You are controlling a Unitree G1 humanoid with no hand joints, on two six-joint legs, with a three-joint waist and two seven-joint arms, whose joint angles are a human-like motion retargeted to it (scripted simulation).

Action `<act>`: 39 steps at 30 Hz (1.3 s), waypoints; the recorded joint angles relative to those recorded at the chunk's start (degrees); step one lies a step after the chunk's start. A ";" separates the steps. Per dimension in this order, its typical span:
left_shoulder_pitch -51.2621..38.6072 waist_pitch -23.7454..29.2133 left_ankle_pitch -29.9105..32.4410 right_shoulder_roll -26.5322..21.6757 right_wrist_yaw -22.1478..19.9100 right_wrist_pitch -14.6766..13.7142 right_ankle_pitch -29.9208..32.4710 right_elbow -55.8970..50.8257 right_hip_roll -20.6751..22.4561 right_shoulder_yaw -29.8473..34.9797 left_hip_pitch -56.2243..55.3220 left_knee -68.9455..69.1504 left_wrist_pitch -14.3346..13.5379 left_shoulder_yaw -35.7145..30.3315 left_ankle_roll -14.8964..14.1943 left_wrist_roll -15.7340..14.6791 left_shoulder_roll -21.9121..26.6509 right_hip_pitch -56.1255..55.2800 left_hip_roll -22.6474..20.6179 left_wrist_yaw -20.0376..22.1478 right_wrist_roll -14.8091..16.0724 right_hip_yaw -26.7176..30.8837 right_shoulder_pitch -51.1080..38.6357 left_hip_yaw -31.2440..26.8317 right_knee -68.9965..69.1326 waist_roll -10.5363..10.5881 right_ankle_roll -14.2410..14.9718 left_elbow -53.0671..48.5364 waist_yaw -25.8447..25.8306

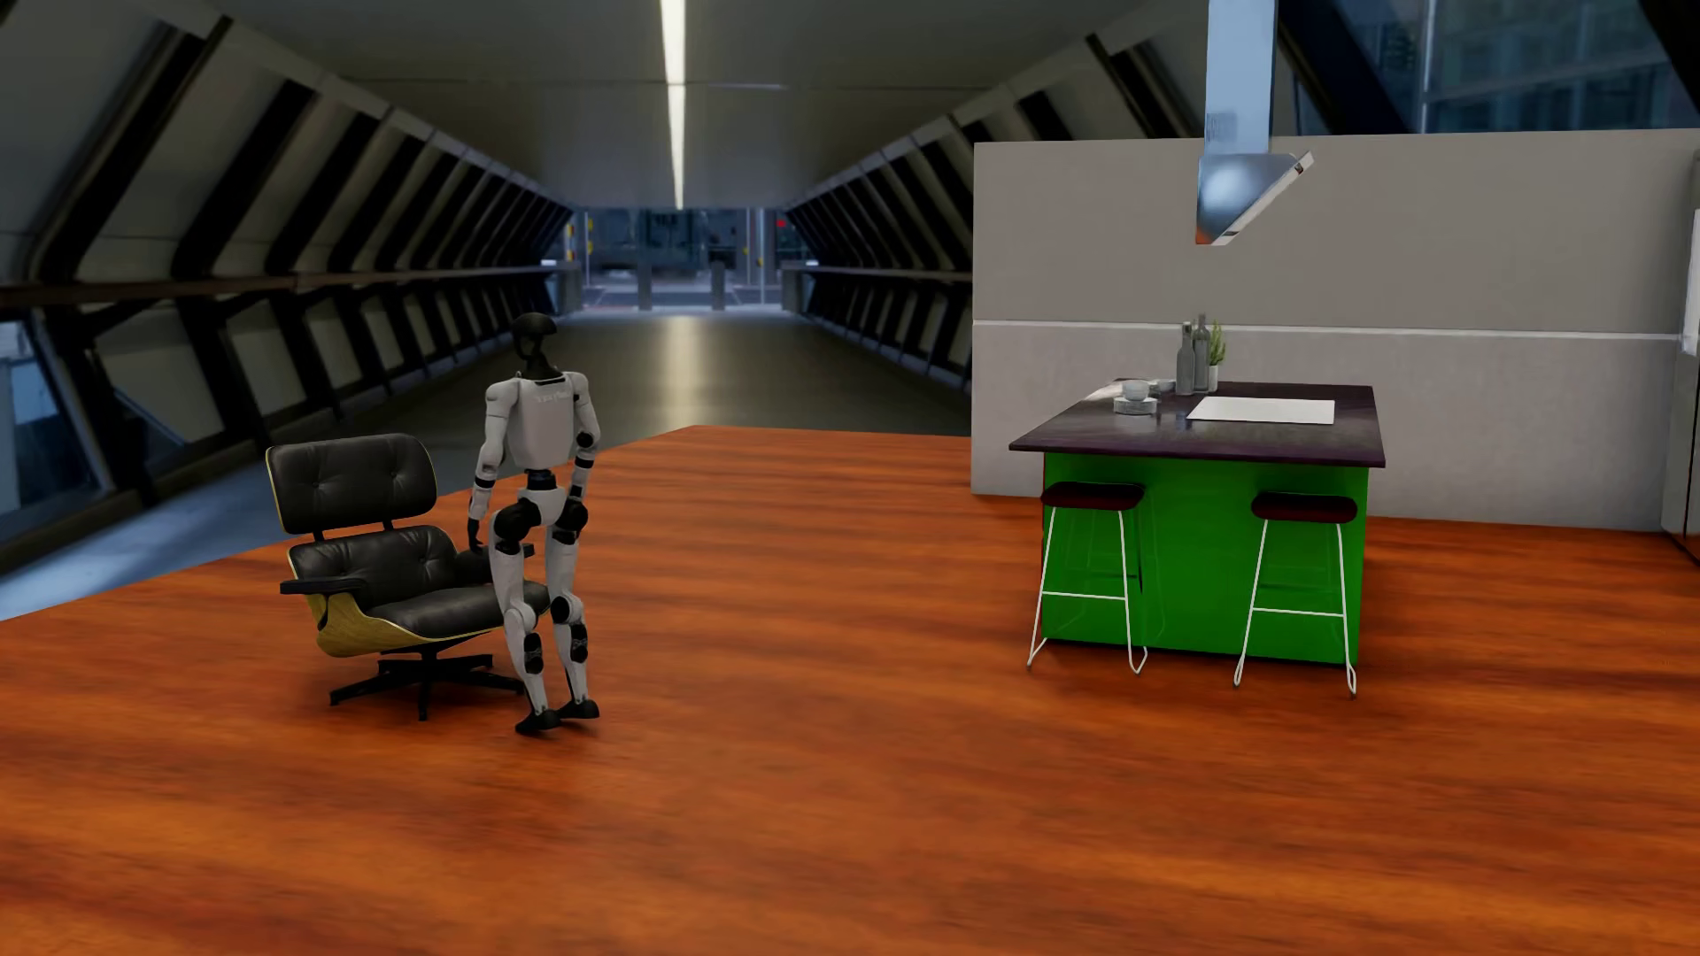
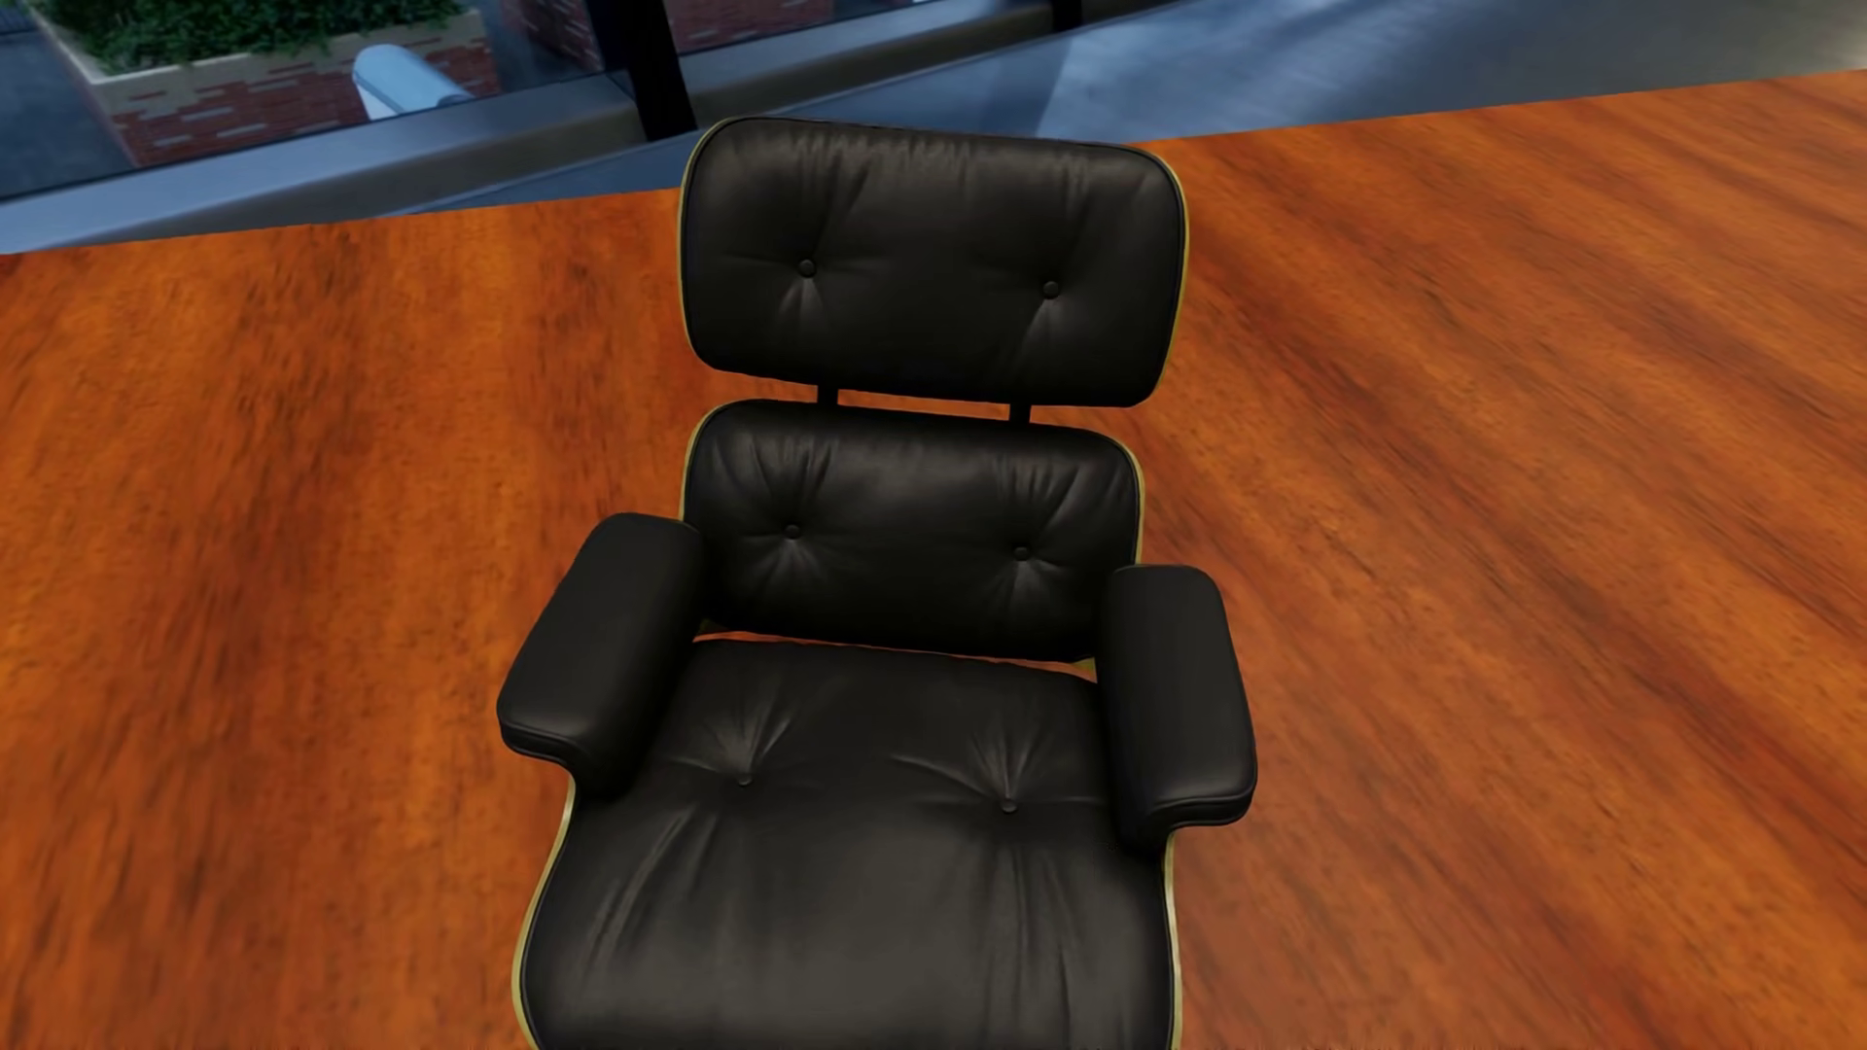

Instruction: Stand still

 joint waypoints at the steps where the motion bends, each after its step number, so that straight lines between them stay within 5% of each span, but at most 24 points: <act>1: 0.13 0.02 -0.05 -0.04 0.00 0.00 -0.05 -0.02 0.03 -0.48 0.07 -0.09 0.00 0.15 0.00 0.00 0.03 -0.03 0.04 0.00 0.00 0.00 0.00 0.00 0.06 -0.02 0.00 -0.10 0.03; 39: -0.54 -0.07 -0.82 -0.70 0.00 0.00 0.17 0.66 0.69 1.45 0.93 -0.66 0.00 -0.87 0.00 0.00 0.54 0.39 0.70 0.00 0.00 0.00 -0.21 0.00 -0.24 -0.41 0.00 -0.33 -1.25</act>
